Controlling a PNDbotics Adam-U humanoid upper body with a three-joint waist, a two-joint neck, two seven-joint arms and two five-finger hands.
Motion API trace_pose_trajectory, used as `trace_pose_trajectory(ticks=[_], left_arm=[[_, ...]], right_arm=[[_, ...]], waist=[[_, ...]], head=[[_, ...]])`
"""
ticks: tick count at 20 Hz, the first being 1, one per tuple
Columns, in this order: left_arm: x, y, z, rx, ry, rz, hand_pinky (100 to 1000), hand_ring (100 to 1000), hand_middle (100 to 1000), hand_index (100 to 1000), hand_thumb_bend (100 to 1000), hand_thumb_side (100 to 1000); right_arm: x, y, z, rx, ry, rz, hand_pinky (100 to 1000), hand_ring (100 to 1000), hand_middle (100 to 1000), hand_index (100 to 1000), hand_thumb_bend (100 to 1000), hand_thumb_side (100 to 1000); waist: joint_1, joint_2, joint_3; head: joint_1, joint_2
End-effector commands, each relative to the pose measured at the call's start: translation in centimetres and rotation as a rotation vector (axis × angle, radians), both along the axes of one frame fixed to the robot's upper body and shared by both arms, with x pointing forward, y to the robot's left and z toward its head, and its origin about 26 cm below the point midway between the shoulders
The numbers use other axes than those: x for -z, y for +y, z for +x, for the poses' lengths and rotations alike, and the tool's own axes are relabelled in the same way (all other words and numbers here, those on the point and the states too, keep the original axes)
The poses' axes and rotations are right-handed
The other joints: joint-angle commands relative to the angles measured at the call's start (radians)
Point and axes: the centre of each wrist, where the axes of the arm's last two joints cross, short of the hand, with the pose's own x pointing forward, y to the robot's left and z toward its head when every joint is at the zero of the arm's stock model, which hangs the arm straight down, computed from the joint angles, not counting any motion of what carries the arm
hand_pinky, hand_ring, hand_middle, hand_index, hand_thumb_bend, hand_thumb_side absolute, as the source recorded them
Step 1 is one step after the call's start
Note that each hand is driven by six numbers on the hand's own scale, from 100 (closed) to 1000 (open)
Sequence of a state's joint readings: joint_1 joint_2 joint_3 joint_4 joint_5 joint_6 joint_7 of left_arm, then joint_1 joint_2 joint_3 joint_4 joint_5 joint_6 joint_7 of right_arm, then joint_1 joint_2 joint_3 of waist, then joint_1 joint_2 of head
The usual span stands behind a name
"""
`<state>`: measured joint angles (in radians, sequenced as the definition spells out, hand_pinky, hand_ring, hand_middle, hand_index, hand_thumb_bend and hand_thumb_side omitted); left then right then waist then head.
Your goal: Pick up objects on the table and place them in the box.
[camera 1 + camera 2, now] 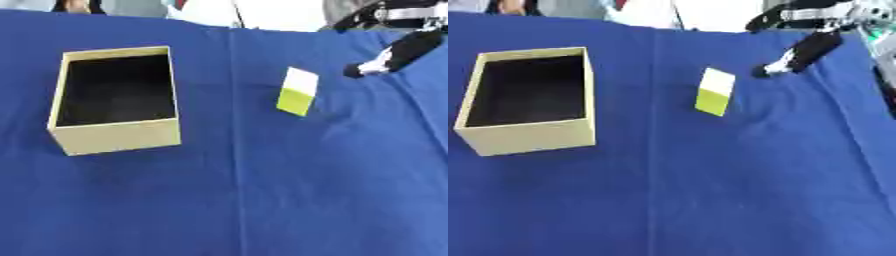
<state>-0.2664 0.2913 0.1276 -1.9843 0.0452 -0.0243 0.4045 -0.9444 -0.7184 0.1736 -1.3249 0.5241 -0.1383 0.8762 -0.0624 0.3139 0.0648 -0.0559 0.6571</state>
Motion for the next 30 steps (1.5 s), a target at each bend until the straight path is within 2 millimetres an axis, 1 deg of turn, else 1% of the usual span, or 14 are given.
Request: trace_pose_trajectory(ticks=[1, 3, 4, 5, 6, 10, 12, 17, 18, 23, 25, 28, 30], left_arm=[[-1.0, 0.2, -0.2, 0.000, -0.030, 0.028, 880, 804, 675, 609, 178, 866], [-1.0, 0.2, -0.2, 0.001, -0.029, 0.028, 880, 804, 676, 609, 178, 867], [-1.0, 0.1, -0.2, 0.002, -0.028, 0.028, 880, 804, 676, 609, 178, 868], [-1.0, 0.1, -0.2, 0.003, -0.028, 0.028, 880, 804, 676, 609, 178, 869], [-1.0, 0.1, -0.2, 0.003, -0.028, 0.028, 880, 804, 676, 608, 178, 869], [-1.0, 0.1, -0.1, 0.007, -0.028, 0.026, 880, 804, 676, 608, 176, 870], [-0.9, 0.0, -0.1, 0.006, -0.027, 0.023, 880, 805, 676, 608, 174, 871], [-0.9, 0.0, -0.1, 0.006, -0.028, 0.019, 880, 805, 676, 608, 174, 872], [-0.9, 0.0, -0.1, 0.007, -0.028, 0.018, 880, 805, 677, 607, 172, 873], [-0.9, -0.1, -0.1, 0.009, -0.028, 0.017, 880, 805, 677, 607, 170, 873], [-0.9, -0.1, -0.1, 0.010, -0.028, 0.017, 880, 805, 677, 607, 170, 873], [-0.9, -0.1, -0.1, 0.012, -0.029, 0.018, 880, 806, 677, 607, 169, 873], [-0.9, -0.1, -0.1, 0.014, -0.029, 0.019, 880, 806, 677, 607, 169, 873]], right_arm=[[-1.5, -0.4, -0.6, 0.026, -0.038, 0.004, 957, 995, 912, 1000, 390, 560], [-1.5, -0.1, -0.5, 0.035, -0.044, 0.003, 959, 998, 914, 1000, 396, 569], [-1.5, 0.1, -0.5, 0.039, -0.048, 0.002, 961, 1000, 915, 1000, 404, 592], [-1.5, 0.3, -0.5, 0.043, -0.053, 0.000, 961, 1000, 916, 1000, 399, 578], [-1.5, 0.6, -0.4, 0.046, -0.054, -0.001, 958, 1000, 918, 1000, 391, 585], [-1.0, 1.5, -0.2, 0.048, -0.049, 0.002, 956, 1000, 916, 1000, 389, 591], [-0.8, 1.9, 0.0, 0.052, -0.051, -0.006, 958, 1000, 918, 1000, 399, 600], [-0.3, 2.5, 0.4, 0.062, -0.061, -0.025, 958, 1000, 918, 1000, 409, 599], [-0.3, 2.6, 0.4, 0.061, -0.061, -0.027, 960, 1000, 920, 1000, 420, 616], [0.4, 3.3, 0.8, 0.062, -0.058, -0.053, 964, 1000, 923, 999, 437, 617], [0.6, 3.4, 0.9, 0.068, -0.058, -0.063, 965, 1000, 924, 997, 453, 625], [1.0, 3.4, 1.1, 0.091, -0.065, -0.084, 972, 1000, 929, 990, 523, 602], [1.4, 3.4, 1.3, 0.104, -0.069, -0.105, 975, 1000, 931, 988, 543, 618]], waist=[[0.002, -0.017, 0.001], [0.002, -0.016, 0.001], [0.001, -0.016, 0.001], [0.001, -0.016, 0.001], [0.002, -0.016, 0.001], [0.004, -0.015, 0.003], [0.007, -0.014, 0.005], [0.011, -0.012, 0.007], [0.011, -0.011, 0.008], [0.016, -0.008, 0.011], [0.016, -0.007, 0.011], [0.016, -0.007, 0.012], [0.014, -0.007, 0.013]], head=[[-0.004, -0.012], [-0.005, -0.011], [-0.005, -0.009], [-0.005, -0.006], [-0.004, -0.001], [0.030, 0.026], [0.034, 0.030], [0.022, 0.025], [0.019, 0.023], [-0.015, 0.003], [-0.028, 0.000], [-0.042, -0.004], [-0.048, -0.005]])
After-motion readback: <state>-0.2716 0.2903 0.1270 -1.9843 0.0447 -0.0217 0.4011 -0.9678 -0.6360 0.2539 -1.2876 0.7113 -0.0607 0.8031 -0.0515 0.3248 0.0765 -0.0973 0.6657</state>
